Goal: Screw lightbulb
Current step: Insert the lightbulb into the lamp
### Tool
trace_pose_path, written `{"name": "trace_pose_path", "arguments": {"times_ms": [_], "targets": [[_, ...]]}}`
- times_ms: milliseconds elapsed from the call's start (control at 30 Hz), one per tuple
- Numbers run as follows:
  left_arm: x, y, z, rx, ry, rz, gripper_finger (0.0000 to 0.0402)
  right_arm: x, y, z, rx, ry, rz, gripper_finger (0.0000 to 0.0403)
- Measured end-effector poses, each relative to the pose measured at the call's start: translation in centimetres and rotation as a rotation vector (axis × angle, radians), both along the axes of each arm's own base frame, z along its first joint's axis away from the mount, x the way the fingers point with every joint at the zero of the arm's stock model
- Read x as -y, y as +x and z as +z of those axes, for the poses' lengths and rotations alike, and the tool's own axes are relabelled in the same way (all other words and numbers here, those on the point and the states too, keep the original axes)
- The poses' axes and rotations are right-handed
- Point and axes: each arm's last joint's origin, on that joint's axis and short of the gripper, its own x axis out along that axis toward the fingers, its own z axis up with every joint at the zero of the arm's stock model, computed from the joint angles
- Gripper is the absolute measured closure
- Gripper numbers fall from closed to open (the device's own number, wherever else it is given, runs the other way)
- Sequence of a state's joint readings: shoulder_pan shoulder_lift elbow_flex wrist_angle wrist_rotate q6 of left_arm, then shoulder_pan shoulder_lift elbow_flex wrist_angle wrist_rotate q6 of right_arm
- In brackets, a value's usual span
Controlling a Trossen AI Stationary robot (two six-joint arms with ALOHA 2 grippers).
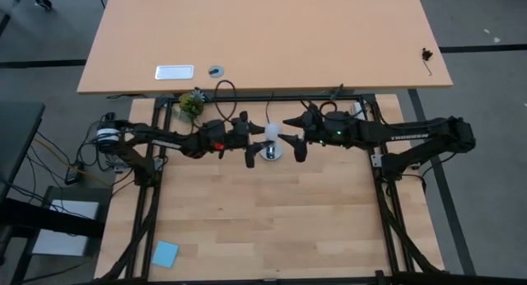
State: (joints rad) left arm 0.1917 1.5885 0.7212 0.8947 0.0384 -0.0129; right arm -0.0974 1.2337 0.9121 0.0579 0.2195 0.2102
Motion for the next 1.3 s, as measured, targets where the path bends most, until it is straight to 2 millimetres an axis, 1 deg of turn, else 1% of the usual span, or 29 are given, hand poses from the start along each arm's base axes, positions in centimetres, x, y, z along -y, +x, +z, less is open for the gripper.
{"name": "trace_pose_path", "arguments": {"times_ms": [200,367,433,600,700,767,833,933,1033,1100,1200,1300], "targets": [[-0.3,1.3,-2.8,-0.002,0.012,0.012,0.0193,0.7,0.9,-0.2,-0.017,0.034,-0.03,0.0135],[-0.6,2.0,-4.8,0.016,0.008,0.03,0.0193,1.0,1.0,-0.4,-0.026,0.041,-0.041,0.0135],[-0.7,2.1,-5.3,0.009,0.006,0.051,0.0193,1.2,0.9,-0.6,-0.028,0.094,-0.066,0.0135],[-0.8,2.1,-5.5,0.0,0.029,0.083,0.0193,2.3,0.6,-1.2,-0.164,0.239,-0.148,0.0135],[-0.9,2.1,-5.5,0.003,0.049,0.101,0.0193,2.6,0.9,-0.2,-0.229,0.272,-0.133,0.0133],[-0.9,2.1,-5.5,-0.003,0.058,0.109,0.0193,2.7,1.5,1.2,-0.233,0.28,-0.108,0.0127],[-0.9,2.1,-5.6,-0.016,0.057,0.114,0.0193,2.7,2.0,2.2,-0.279,0.27,-0.097,0.0118],[-0.9,2.1,-5.7,-0.027,0.064,0.128,0.0193,3.2,3.2,2.9,-0.379,0.298,-0.094,0.0098],[-0.9,2.1,-5.7,-0.031,0.077,0.132,0.0193,3.8,4.5,2.9,-0.488,0.32,-0.111,0.0078],[-0.9,2.1,-5.7,-0.031,0.077,0.132,0.0194,4.2,5.4,2.4,-0.571,0.337,-0.123,0.0066],[-0.9,2.1,-5.7,-0.031,0.078,0.133,0.0194,4.5,6.6,1.8,-0.643,0.336,-0.113,0.0052],[-0.9,2.1,-5.7,-0.032,0.078,0.133,0.0194,4.7,7.4,1.5,-0.679,0.328,-0.104,0.0047]]}}
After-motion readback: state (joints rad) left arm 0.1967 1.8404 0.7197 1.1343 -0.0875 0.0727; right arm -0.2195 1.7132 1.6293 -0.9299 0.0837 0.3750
